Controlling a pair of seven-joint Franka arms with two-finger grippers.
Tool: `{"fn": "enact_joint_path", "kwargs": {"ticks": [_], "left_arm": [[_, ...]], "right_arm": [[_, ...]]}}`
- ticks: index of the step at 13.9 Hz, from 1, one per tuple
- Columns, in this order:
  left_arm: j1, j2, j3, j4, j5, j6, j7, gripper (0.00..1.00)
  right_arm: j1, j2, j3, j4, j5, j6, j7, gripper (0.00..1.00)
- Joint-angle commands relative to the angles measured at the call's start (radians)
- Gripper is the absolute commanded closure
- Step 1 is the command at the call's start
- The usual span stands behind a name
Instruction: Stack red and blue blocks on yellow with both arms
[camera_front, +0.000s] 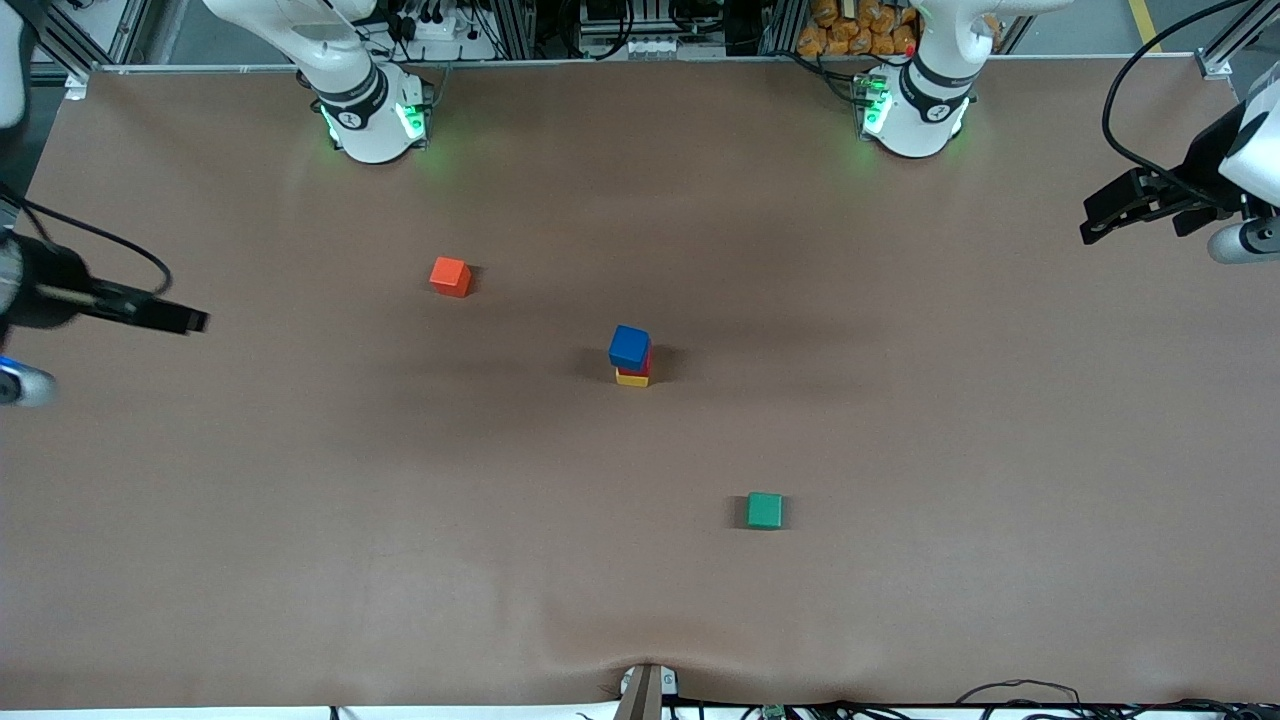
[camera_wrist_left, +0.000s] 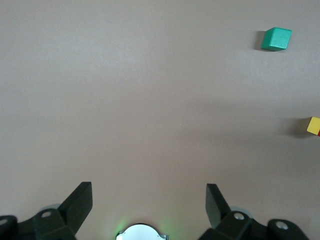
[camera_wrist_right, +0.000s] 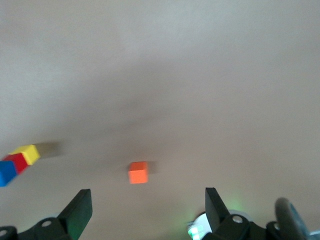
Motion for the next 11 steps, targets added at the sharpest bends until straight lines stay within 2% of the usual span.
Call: {"fn": "enact_joint_path", "kwargs": {"ticks": [1,6,9,11], "left_arm": [[0.007,-0.028,-0.002,-0.001,-0.013,-0.022,-0.011,0.00],[0.007,-0.028,-0.002,0.001,-0.013,-0.022,-0.011,0.00],[0.009,-0.029,-0.002,0.001,-0.011,-0.022,-0.010,0.00],[0.007,-0.029,-0.003,0.001,-0.010,-0.022,-0.007,0.00]], "right_arm": [[-0.003,-0.101,0.014,-0.040,-0.044,-0.006,-0.055,0.00],[0.000,-0.306,0.018,-0.319,-0.055,0.095,-0.054,0.00],[-0.009,-0.452,0.017,-0.553,-0.056,0.248,-0.058,0.00],[-0.003,-0.456,0.018,-0.557,-0.052,0.226,-0.068,0.00]]}}
